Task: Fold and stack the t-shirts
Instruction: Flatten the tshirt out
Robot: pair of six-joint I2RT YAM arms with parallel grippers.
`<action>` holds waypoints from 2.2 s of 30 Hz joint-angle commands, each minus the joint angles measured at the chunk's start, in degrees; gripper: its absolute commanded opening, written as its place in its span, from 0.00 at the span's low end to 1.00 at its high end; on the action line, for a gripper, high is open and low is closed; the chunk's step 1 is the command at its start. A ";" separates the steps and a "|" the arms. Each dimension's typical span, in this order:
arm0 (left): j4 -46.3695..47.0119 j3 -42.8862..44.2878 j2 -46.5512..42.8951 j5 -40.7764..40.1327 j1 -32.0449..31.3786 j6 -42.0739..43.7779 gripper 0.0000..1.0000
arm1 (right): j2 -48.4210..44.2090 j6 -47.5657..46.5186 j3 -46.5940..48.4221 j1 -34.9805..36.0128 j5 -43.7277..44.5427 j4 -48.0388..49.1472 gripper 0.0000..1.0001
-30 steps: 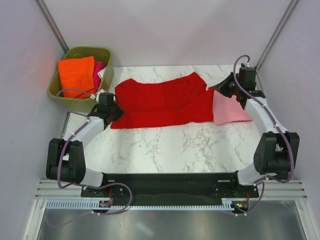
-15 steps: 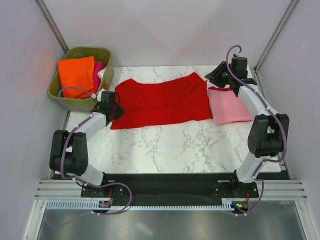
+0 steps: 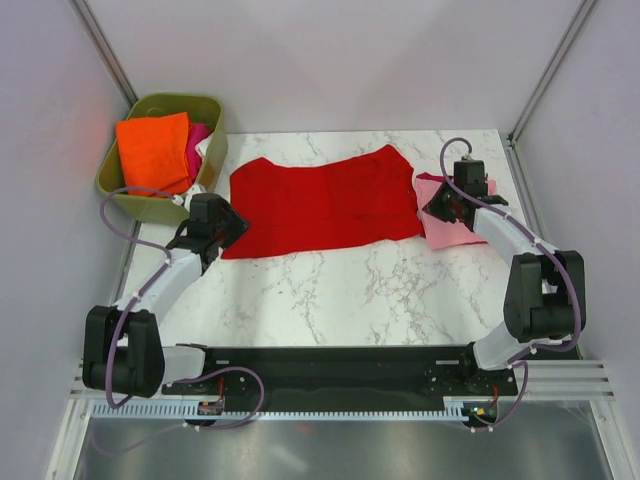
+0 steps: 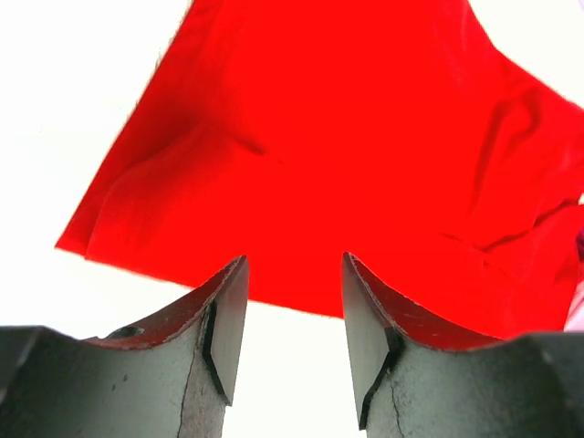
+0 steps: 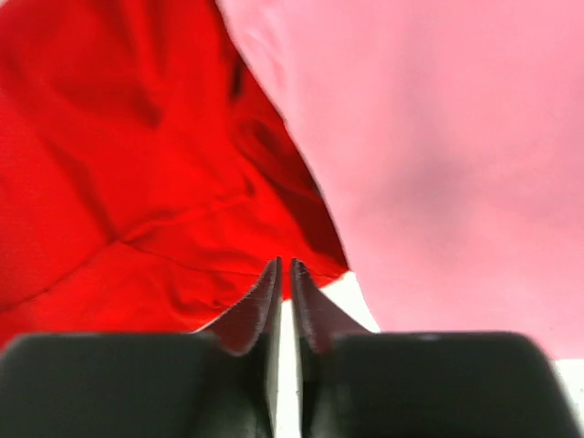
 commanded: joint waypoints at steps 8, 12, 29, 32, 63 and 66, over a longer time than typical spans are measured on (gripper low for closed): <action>2.34 -6.30 -3.16 2.66 -0.25 0.51 0.52 | 5.34 0.37 -2.76 -0.28 6.97 4.00 0.00; 2.60 -6.57 -2.81 2.84 -0.25 0.69 0.51 | 11.66 1.25 -1.00 -1.76 7.23 4.08 0.00; 0.85 -7.45 -5.70 0.29 -0.25 2.36 0.50 | 2.82 1.69 -9.52 -9.33 1.73 13.74 0.39; 0.58 -7.97 -7.45 0.12 -0.25 2.53 0.50 | 0.00 1.26 -12.25 -7.93 -1.11 15.95 0.48; 0.23 -17.29 -18.09 -6.48 -0.25 -4.50 0.48 | 3.77 12.50 -21.13 0.08 11.71 27.20 0.40; 0.23 -17.99 -18.89 -6.65 -0.17 -4.85 0.48 | 3.42 12.94 -21.65 -0.01 14.35 27.46 0.17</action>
